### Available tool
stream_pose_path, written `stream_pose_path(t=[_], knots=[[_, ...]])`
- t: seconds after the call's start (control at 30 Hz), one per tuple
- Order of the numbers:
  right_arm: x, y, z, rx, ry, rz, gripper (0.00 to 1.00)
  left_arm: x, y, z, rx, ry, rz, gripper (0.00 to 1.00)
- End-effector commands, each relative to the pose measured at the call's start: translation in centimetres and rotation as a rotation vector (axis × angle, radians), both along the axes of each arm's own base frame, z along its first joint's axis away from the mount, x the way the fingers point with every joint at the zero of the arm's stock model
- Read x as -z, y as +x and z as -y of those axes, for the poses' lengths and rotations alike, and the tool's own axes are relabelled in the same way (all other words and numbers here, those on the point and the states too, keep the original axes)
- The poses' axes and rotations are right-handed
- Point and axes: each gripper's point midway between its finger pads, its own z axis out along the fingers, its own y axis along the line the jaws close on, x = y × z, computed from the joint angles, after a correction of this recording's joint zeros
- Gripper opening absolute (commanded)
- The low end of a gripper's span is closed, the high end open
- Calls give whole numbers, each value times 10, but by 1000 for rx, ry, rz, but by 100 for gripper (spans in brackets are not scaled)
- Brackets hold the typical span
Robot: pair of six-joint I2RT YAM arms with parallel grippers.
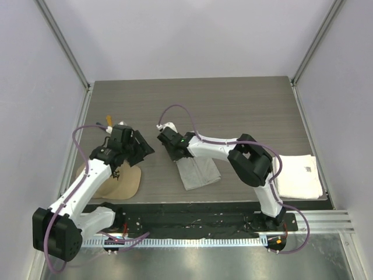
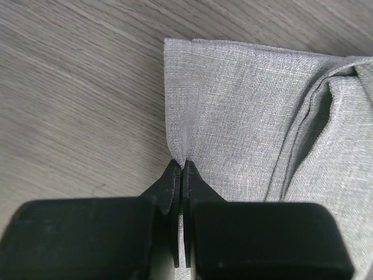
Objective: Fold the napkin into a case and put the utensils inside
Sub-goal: Stuff the 2/3-rectangle-folded napkin at the center of the board.
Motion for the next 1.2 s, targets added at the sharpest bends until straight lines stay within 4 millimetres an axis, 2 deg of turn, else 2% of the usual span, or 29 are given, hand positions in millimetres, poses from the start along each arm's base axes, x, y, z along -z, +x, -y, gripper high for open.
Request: stream_pose_path(t=[0.0, 0.03, 0.07, 0.23, 0.37, 0.47, 0.63, 0.8, 1.17], knots=[[2, -7, 8, -27, 174, -141, 1, 0, 20, 26, 33, -132, 13, 66], [-12, -3, 3, -39, 237, -136, 1, 0, 21, 34, 58, -168, 5, 67], [-9, -8, 7, -47, 273, -186, 1, 0, 25, 37, 64, -186, 3, 67], [-26, -1, 13, -44, 410, -234, 1, 21, 46, 63, 128, -267, -53, 70], [-35, -2, 11, -61, 483, -265, 1, 21, 64, 85, 170, -375, -46, 73], [-39, -3, 11, -62, 519, -284, 1, 26, 76, 93, 180, -381, -59, 75], [-45, -2, 16, -49, 563, -286, 1, 38, 88, 104, 182, -402, -77, 75], [-50, -1, 16, -51, 586, -286, 1, 61, 91, 111, 178, -376, -131, 75], [-48, -1, 16, -56, 600, -318, 1, 76, 95, 116, 198, -297, -136, 67]])
